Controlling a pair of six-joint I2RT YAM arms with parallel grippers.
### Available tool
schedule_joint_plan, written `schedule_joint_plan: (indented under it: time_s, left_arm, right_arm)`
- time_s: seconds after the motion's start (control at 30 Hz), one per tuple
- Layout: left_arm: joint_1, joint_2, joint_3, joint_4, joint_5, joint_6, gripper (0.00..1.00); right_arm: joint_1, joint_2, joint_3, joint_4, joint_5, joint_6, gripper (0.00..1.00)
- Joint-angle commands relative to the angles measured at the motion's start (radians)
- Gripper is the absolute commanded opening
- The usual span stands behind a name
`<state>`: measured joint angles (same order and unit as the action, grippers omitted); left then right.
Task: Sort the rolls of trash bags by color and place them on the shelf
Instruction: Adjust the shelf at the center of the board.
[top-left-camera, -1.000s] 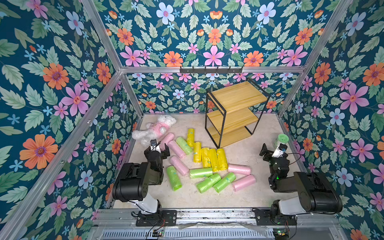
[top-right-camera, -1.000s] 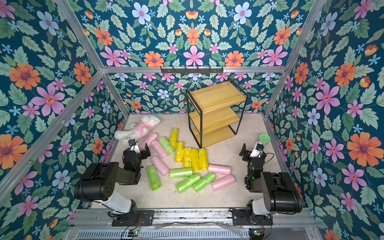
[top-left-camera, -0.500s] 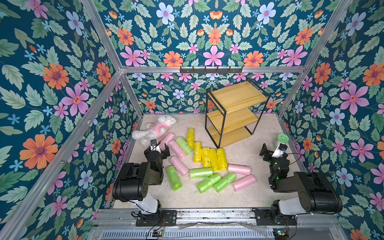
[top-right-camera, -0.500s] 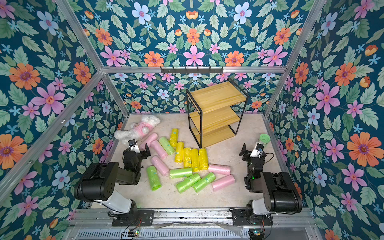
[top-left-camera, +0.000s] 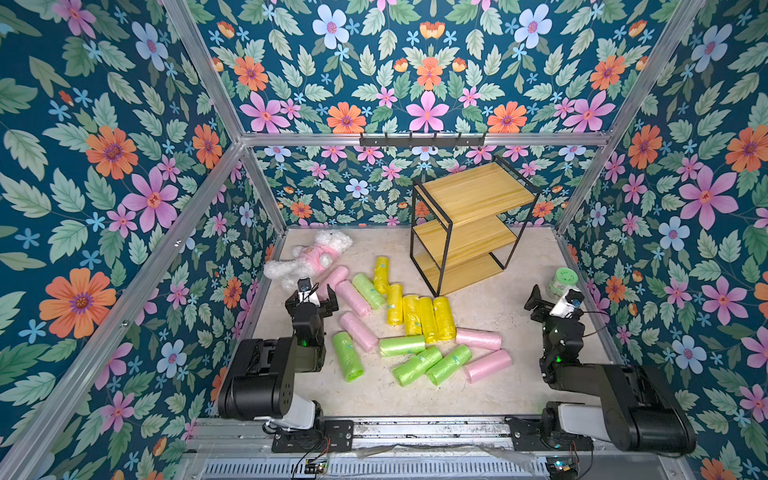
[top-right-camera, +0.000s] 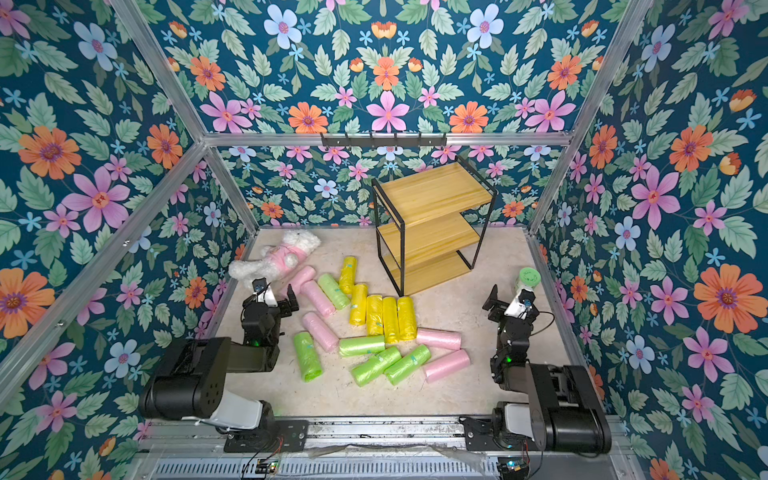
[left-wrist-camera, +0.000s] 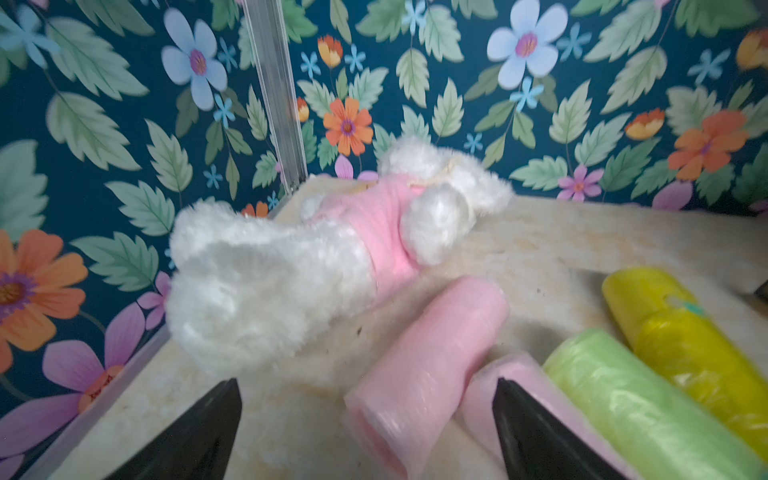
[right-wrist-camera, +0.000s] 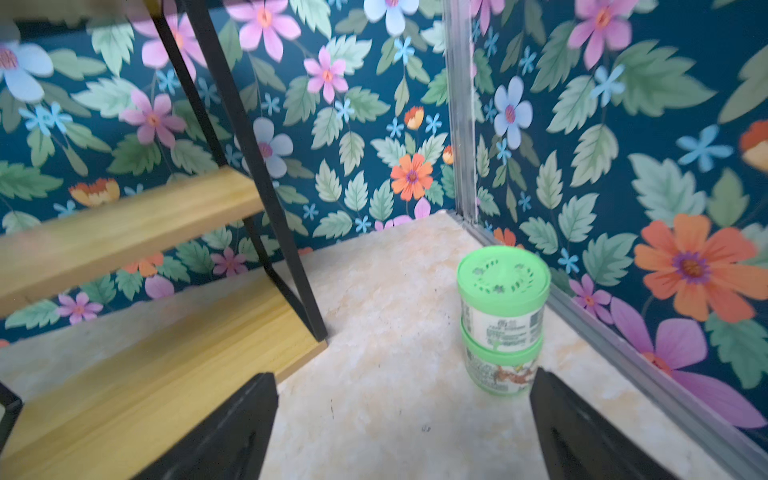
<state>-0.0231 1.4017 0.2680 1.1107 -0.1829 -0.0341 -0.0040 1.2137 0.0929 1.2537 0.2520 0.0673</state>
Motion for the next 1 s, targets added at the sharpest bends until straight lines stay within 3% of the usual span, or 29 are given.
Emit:
schedule_joint_plan:
  time_s: [0.0, 0.07, 0.17, 0.27, 0.43, 0.5, 0.63, 0.97]
  left_arm:
    - [0.001, -0.143, 0.033, -0.196, -0.084, -0.104, 0.99]
    - [0.001, -0.242, 0.078, -0.33, -0.051, -0.178, 0.99]
    - [-0.01, -0.323, 0.122, -0.37, 0.157, -0.266, 0.92]
    - [-0.094, -0.309, 0.158, -0.295, 0.327, -0.289, 0.88]
    - [-0.296, -0.196, 0.36, -0.446, 0.477, -0.116, 0.85]
    - [-0.362, -0.153, 0.401, -0.448, 0.51, -0.052, 0.82]
    - [-0.481, -0.074, 0.451, -0.37, 0.548, 0.057, 0.77]
    - [-0.64, 0.15, 0.616, -0.296, 0.456, 0.231, 0.75]
  right_arm:
    - [0.0, -0.189, -0.001, -0.161, 0.125, 0.112, 0.99]
    - [0.0, -0.344, 0.044, -0.32, 0.094, 0.147, 0.99]
    - [0.0, -0.429, 0.162, -0.492, -0.031, 0.129, 0.99]
    - [0.0, -0.358, 0.318, -0.587, -0.177, 0.107, 0.99]
    - [-0.086, -0.164, 0.575, -0.662, -0.464, 0.097, 0.99]
    - [-0.137, -0.079, 0.656, -0.648, -0.585, 0.12, 0.98]
    - [-0.153, 0.075, 0.799, -0.629, -0.702, 0.052, 0.95]
    - [-0.153, 0.289, 0.917, -0.405, -0.722, -0.021, 0.87]
